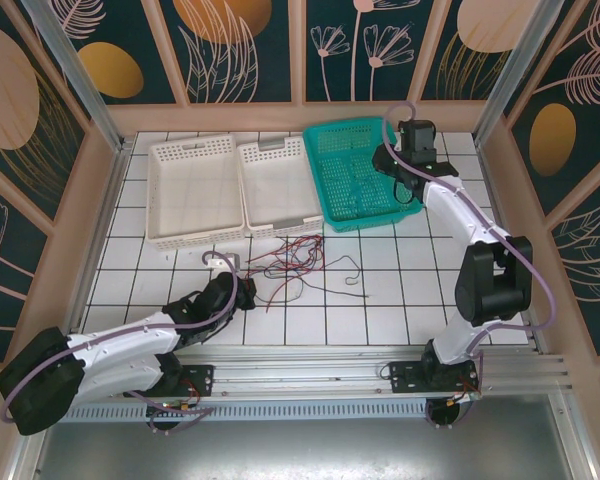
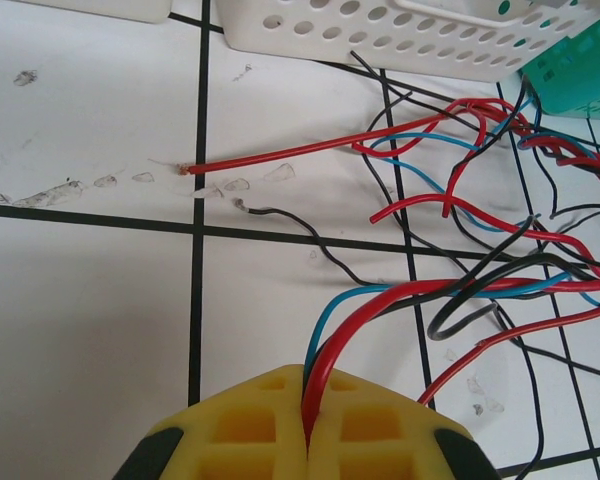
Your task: Untangle the cables
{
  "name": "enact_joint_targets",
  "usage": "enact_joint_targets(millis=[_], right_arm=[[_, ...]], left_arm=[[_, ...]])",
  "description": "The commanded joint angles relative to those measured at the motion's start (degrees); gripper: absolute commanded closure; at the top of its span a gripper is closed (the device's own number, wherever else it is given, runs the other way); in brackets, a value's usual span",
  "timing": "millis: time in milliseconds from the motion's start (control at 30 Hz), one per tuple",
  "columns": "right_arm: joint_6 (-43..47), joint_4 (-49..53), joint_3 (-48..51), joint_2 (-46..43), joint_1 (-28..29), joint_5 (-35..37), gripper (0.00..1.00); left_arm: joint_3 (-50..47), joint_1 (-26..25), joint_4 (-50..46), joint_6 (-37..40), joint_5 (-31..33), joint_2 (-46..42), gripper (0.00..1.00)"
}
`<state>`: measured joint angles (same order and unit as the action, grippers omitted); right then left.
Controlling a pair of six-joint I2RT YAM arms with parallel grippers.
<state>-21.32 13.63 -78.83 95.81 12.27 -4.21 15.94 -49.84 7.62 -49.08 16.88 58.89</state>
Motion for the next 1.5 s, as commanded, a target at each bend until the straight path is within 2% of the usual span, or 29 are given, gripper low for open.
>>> enact_joint_targets(millis=[0,67,200,367,567,767,1100,1367,1467], right_arm=[[0.7,0.3,-2.0,-2.3,0.9,-0.3,0.66],[0.8,0.8,-2.0,-3.6,1.3,-0.4,0.58],[0.6,-0.5,1.7,-8.8,3.1,-1.3,0.49],[0.7,-3.5,11.6,-16.7,8.3,-6.6,0.45],[-0.7,-9.2,26.3,-23.0,16.3,-11.9,0.45],[-3.3,-12.4,37.6,-25.8,21.5,-8.9,0.45],[-5.0,-18.6,45.2,-25.0,26.4,-8.7,0.5],[-4.8,-20.1,45.1,-21.8,27.0,-5.3,0.56],[-5.0,-21.4,44.2,-20.4,27.2,-7.1,0.57]], left_arm=[[0.4,-0.5,2.4,1.3,-0.3,0.5,1.0],[0.6,-0.7,2.4,1.6,-0.3,0.7,1.0],[0.7,-1.1,2.6,2.4,-0.4,0.8,1.0],[1.5,-1.8,2.5,4.8,-1.1,1.9,1.0],[2.8,-3.3,1.6,7.5,-0.7,3.9,1.0],[3.3,-3.8,0.7,8.0,1.6,4.5,1.0],[4.6,-4.7,-0.9,8.6,5.0,7.5,1.0],[4.2,-5.2,-0.2,8.6,5.6,9.7,1.0],[4.0,-5.3,-0.1,8.5,5.9,9.9,1.0]])
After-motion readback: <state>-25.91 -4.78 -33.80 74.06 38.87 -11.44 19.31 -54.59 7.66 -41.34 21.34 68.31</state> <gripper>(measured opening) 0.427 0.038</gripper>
